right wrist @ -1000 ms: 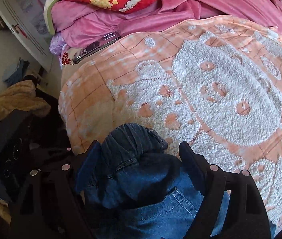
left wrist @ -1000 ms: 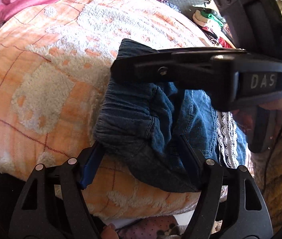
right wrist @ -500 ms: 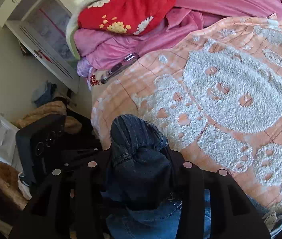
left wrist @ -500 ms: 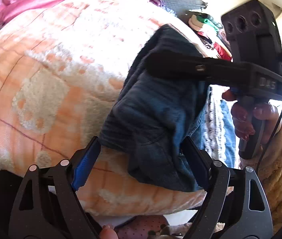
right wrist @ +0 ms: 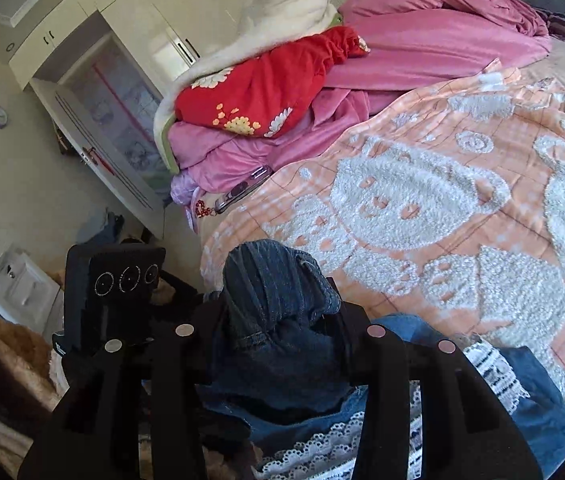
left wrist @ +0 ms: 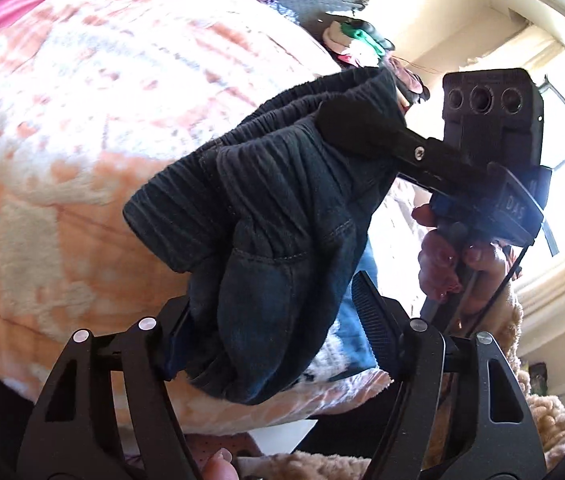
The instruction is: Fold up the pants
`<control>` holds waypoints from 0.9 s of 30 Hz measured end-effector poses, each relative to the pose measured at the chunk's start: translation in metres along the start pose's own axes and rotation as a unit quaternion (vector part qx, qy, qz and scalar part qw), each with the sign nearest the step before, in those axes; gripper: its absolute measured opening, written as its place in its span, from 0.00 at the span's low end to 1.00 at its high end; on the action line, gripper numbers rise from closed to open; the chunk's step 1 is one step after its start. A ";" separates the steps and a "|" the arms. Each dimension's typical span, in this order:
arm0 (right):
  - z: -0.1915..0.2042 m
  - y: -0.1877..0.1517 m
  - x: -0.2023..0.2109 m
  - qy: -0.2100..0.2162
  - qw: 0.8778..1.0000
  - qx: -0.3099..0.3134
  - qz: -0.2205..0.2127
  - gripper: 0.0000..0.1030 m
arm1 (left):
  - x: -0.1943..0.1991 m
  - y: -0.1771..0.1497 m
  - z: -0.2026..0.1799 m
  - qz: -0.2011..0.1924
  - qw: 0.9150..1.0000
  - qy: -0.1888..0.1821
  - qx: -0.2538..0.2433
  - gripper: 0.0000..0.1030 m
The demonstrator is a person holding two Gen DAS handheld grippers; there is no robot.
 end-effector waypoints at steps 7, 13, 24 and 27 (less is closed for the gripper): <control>-0.013 -0.015 0.038 -0.012 0.999 -0.007 -0.031 0.41 | -0.007 -0.006 -0.036 0.008 1.000 0.006 -0.029 0.61; -0.022 -0.029 0.064 -0.023 0.997 -0.027 -0.062 0.53 | -0.018 -0.016 -0.064 0.020 0.999 -0.006 -0.046 0.61; -0.039 -0.084 0.121 -0.167 0.978 -0.091 -0.082 0.65 | -0.049 -0.055 -0.086 0.093 0.988 -0.034 -0.115 0.61; -0.035 -0.094 0.107 -0.174 0.979 -0.086 -0.058 0.65 | -0.050 -0.058 -0.087 0.097 0.987 -0.029 -0.122 0.61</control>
Point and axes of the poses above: each gripper's, at about its wrist camera, not at the fingertips, and x roughly against the way its jaws point, z to its left, y to its top, the point moved 1 cm from there along -x, roughly the way its jaws point, and after that the axes turned 5 degrees about y, right-handed, at the moved point
